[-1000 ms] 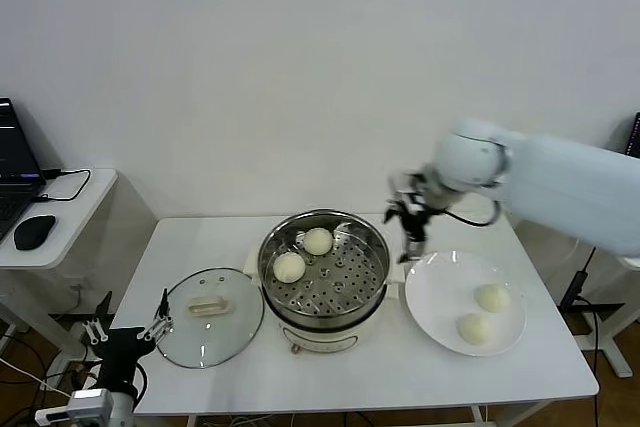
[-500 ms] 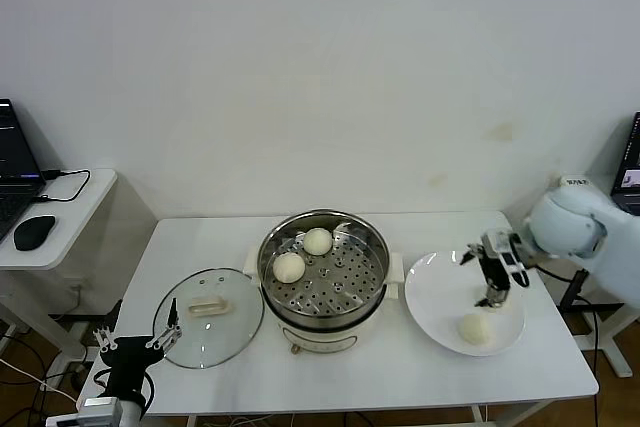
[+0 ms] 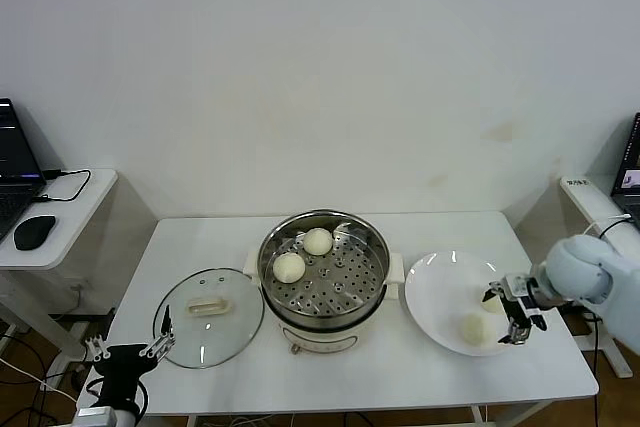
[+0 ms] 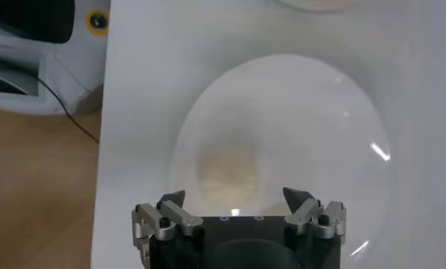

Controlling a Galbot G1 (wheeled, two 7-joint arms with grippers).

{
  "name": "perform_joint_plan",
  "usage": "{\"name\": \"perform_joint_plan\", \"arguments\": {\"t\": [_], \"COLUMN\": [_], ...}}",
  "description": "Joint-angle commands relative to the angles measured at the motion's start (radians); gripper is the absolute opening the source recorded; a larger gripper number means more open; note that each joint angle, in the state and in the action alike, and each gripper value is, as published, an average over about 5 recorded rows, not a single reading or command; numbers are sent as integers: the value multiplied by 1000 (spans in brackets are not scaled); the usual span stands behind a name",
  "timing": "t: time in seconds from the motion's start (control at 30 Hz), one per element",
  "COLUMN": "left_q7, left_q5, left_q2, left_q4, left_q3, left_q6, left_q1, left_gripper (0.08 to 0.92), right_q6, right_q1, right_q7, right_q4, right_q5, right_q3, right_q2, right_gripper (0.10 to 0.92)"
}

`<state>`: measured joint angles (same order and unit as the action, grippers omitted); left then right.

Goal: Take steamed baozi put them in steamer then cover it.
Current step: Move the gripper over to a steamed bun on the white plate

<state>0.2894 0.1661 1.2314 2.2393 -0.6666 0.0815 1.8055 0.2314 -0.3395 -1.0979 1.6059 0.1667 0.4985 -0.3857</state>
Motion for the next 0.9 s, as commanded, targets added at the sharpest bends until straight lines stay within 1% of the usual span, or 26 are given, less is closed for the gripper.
{"name": "perform_joint_plan", "arguments": {"t": [0.03,0.5,0.8,0.9], "left_q7": [0,2,3,3], "left_q5": [-3,-4,-3,-3], "left_q2": [6,10,10,10], "left_q4": [5,5,1,2], "left_q3": [-9,-19,-17,-16], "left_q6": [-2,-6,-7,-7], "left_q1": [15,15,10,9], "left_gripper": [823,823,823,823], "right_q6": [-23,6,31,40], "right_q1": [-130,-80,-81,-79], "right_q7": [16,34,37,41], "right_q4": [-53,-113,-126,-128], "right_q5": [81,95,86,83], "right_q3": [-92,-39,-33,-33], "right_q2": [-65,-134,-148,-152], "right_gripper": [823,817,710,661]}}
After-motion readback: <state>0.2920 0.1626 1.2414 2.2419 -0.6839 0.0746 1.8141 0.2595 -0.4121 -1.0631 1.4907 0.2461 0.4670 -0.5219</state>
